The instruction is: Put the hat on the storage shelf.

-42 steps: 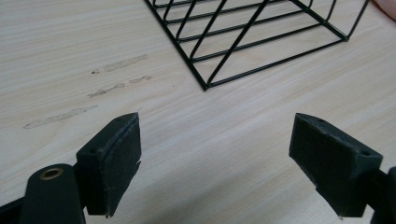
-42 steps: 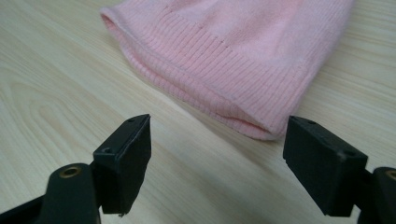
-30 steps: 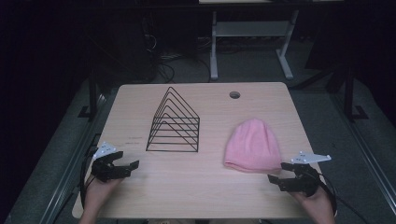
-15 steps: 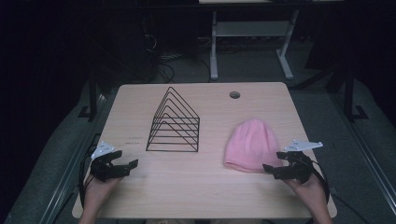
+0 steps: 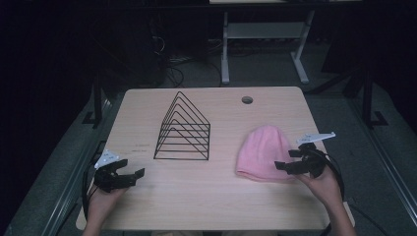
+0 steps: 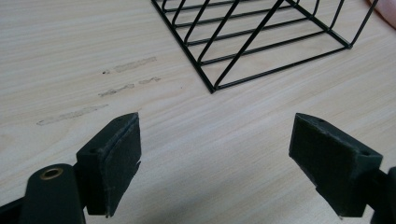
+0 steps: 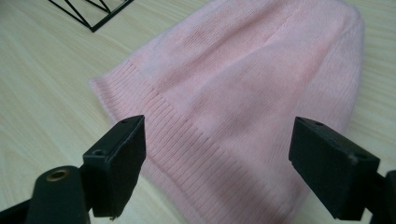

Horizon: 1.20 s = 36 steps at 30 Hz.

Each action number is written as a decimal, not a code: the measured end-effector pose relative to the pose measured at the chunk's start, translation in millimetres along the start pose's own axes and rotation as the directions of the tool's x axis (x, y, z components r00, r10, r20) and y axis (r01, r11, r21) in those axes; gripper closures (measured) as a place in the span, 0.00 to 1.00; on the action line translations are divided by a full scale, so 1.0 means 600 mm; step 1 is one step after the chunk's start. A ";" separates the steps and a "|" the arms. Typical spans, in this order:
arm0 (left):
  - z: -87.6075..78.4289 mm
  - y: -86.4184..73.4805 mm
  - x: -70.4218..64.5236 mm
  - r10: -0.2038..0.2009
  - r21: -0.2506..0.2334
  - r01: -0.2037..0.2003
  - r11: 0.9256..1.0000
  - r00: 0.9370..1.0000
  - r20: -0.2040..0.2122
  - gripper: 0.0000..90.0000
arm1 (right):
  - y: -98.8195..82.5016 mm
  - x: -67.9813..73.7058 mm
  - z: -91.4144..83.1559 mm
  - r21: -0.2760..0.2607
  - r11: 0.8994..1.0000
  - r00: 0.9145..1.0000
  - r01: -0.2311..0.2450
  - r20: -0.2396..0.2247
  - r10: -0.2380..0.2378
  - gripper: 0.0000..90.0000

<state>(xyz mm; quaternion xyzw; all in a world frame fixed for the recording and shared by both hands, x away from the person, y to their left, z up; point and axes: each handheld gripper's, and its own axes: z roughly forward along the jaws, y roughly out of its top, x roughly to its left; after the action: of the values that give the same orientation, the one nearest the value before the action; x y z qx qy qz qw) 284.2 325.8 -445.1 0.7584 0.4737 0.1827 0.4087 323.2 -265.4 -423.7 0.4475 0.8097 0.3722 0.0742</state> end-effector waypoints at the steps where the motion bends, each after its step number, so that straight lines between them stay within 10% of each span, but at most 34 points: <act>1: 0.000 0.000 0.000 0.000 0.000 0.000 1.000 1.000 0.000 0.19 | 0.004 -0.002 0.002 -0.001 1.000 1.000 0.001 -0.001 -0.001 0.21; 36: -0.007 -0.008 0.008 -0.011 0.015 0.011 1.000 0.999 -0.032 0.19 | 0.124 -0.096 0.062 0.108 0.993 0.999 -0.042 -0.005 0.043 0.23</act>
<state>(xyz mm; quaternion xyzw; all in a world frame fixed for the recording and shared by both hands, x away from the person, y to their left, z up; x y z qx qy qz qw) 281.1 332.8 -446.6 0.7558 0.4856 0.1890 0.3965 423.6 -266.7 -412.7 0.4665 0.8193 0.3310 0.0391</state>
